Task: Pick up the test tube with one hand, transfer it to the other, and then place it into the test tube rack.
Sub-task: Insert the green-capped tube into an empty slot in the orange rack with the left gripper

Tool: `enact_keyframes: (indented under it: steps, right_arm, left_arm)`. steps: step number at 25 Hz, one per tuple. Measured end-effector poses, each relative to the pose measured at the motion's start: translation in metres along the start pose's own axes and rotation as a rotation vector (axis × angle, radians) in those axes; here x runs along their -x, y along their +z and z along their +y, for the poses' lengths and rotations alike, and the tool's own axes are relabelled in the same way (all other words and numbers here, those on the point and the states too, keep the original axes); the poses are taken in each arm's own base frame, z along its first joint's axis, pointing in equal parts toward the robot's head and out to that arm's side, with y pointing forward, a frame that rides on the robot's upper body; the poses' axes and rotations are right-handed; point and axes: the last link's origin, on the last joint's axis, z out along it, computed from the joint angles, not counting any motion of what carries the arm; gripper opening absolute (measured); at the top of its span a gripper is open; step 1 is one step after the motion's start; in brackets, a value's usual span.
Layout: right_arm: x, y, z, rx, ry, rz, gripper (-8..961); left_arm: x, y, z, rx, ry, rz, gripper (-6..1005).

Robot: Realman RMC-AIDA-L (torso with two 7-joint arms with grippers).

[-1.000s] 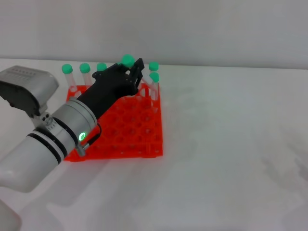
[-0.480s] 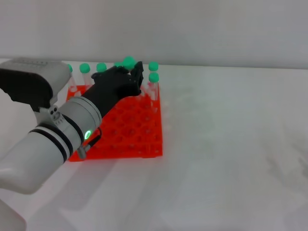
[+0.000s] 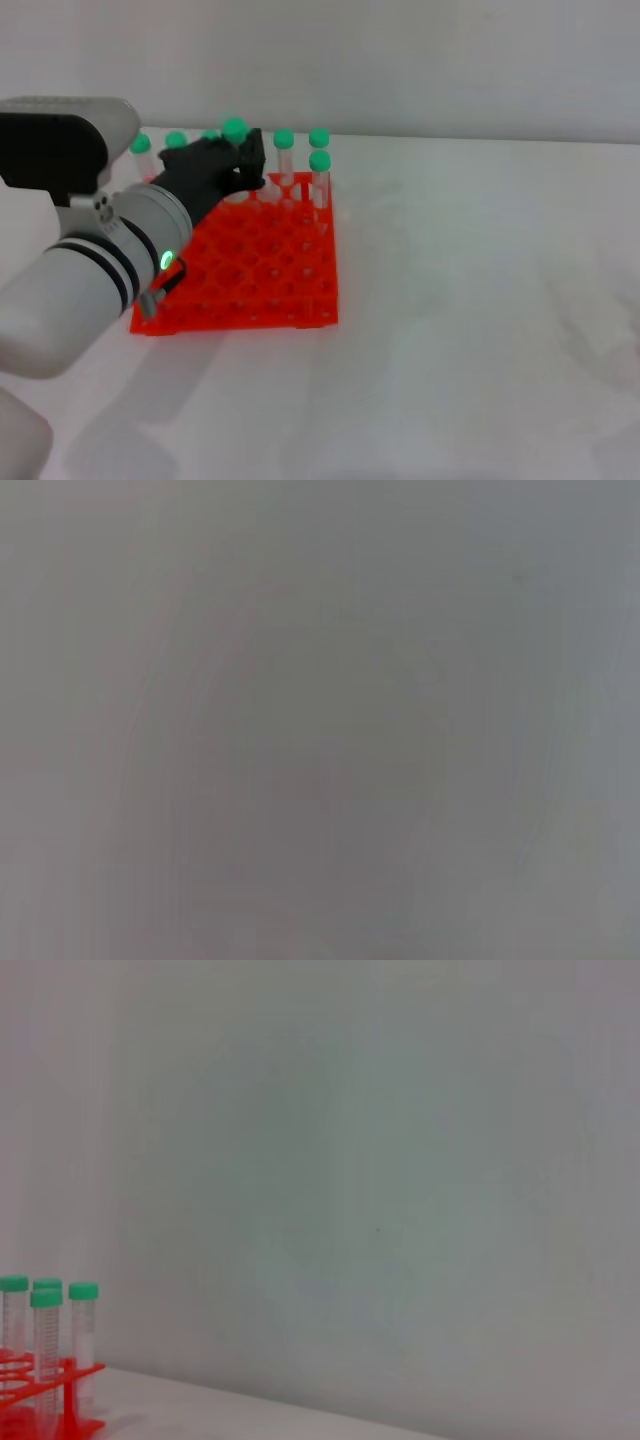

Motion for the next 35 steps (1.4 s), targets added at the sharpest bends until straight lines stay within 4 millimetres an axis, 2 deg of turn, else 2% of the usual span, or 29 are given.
enact_keyframes:
  steps: [8,14,35]
  right_arm:
    - [0.001,0.003,0.001,0.005,0.0,-0.007,870]
    - [0.002,0.004,0.002,0.007,0.002,-0.012,870]
    - [0.003,0.004,0.005,0.018,0.013,-0.025,870]
  left_arm:
    - [-0.005,0.012,-0.008,-0.026,0.011,-0.01,215]
    - [0.0,0.023,-0.007,-0.019,0.028,-0.034,214]
    - [0.007,0.029,-0.005,-0.011,0.043,-0.062,214]
